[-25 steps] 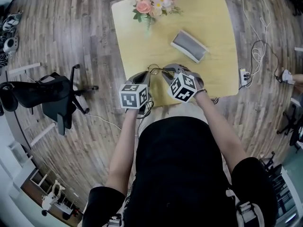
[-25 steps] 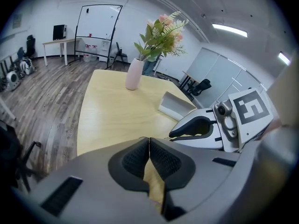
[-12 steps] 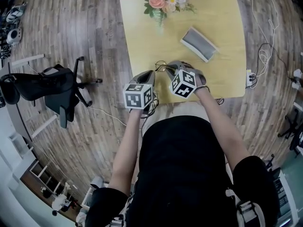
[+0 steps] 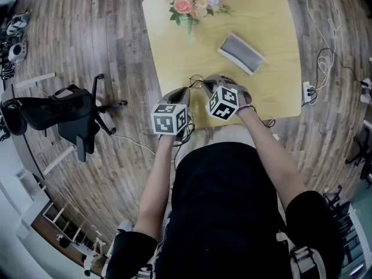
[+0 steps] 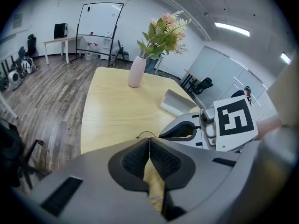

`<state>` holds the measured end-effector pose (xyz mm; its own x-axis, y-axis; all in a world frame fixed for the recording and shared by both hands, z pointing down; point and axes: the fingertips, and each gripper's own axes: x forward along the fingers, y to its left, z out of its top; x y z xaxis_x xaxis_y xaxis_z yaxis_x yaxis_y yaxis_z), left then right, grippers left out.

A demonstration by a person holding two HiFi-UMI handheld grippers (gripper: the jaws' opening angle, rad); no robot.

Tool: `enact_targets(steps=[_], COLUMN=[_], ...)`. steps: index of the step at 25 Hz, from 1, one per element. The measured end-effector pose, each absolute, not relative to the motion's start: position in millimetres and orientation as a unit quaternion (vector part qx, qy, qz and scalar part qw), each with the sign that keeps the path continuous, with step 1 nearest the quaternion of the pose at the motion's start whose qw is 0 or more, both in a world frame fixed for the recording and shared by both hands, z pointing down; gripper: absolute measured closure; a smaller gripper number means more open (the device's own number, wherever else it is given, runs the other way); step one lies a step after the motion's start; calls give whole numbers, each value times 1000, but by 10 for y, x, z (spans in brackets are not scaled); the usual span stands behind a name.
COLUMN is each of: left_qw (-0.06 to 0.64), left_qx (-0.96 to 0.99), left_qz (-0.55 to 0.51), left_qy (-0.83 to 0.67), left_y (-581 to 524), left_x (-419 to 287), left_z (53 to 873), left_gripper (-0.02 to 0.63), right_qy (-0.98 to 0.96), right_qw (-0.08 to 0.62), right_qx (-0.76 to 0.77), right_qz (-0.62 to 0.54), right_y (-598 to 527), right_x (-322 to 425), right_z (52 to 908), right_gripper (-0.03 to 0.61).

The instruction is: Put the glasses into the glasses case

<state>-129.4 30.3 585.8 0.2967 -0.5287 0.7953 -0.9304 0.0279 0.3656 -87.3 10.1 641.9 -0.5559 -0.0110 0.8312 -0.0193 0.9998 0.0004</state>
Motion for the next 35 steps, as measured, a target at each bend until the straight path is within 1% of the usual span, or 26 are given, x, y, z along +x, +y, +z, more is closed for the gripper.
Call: enact_targets(steps=[8, 16, 27, 35], left_qw=[453, 443, 431, 432], left_qx=[670, 683, 695, 697], left_qz=[226, 229, 230, 232], left_qy=[-543, -534, -527, -523], left_y=[246, 148, 28, 63], left_x=[-1222, -1095, -1000, -966], left_z=[5841, 5777, 5681, 5693], left_gripper=[589, 589, 589, 589], right_qy=[-886, -891, -876, -865], right_qw=[463, 446, 448, 459], right_qx=[28, 87, 177, 202], right_qz=[4, 2, 11, 14], right_y=[-32, -430, -1077, -1337], right_x=[-751, -525, -39, 99], right_z=[6275, 5998, 5895, 5978], right_gripper=[551, 549, 549, 549])
